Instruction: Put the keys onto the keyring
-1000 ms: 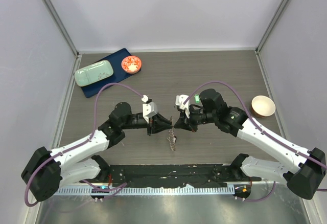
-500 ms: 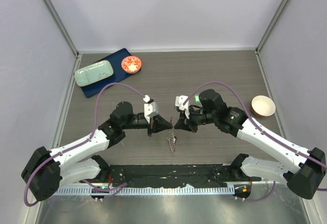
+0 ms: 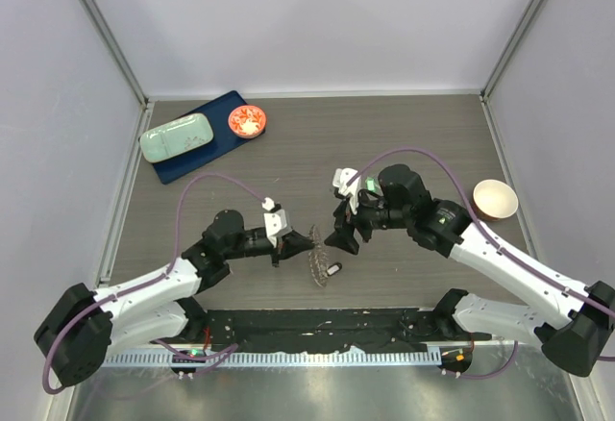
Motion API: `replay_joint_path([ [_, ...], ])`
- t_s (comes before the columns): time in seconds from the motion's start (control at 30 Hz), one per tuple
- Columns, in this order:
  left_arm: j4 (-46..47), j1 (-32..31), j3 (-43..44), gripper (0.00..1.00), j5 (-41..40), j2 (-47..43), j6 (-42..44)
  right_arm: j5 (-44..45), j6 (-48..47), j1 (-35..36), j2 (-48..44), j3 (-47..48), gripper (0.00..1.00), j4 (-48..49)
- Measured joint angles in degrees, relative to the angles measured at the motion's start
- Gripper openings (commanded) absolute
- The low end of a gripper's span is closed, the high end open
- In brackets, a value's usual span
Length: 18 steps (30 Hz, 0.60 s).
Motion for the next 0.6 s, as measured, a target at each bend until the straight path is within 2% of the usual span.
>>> replay_joint_path([
  [0.07,2.03,-0.02,-2.8,0.0,-1.18,-0.96,0.7,3.13,1.73,-0.26,-0.35,0.44,0.9,0.15],
  [0.23,6.21,0.0,-7.19,0.0,-5.66,-4.26,2.34,14.49,9.01,-4.52,0.11,0.74,0.93,2.05],
  [0.43,9.25,0.0,-11.32,0.0,-10.95,-8.74,3.43,27.15,17.86,-12.13,5.03,-1.75,0.82,9.35],
  [0.6,9.86,0.0,-12.87,0.0,-13.68,-11.08,4.37,29.53,25.14,-19.87,13.53,-6.32,0.62,18.58],
])
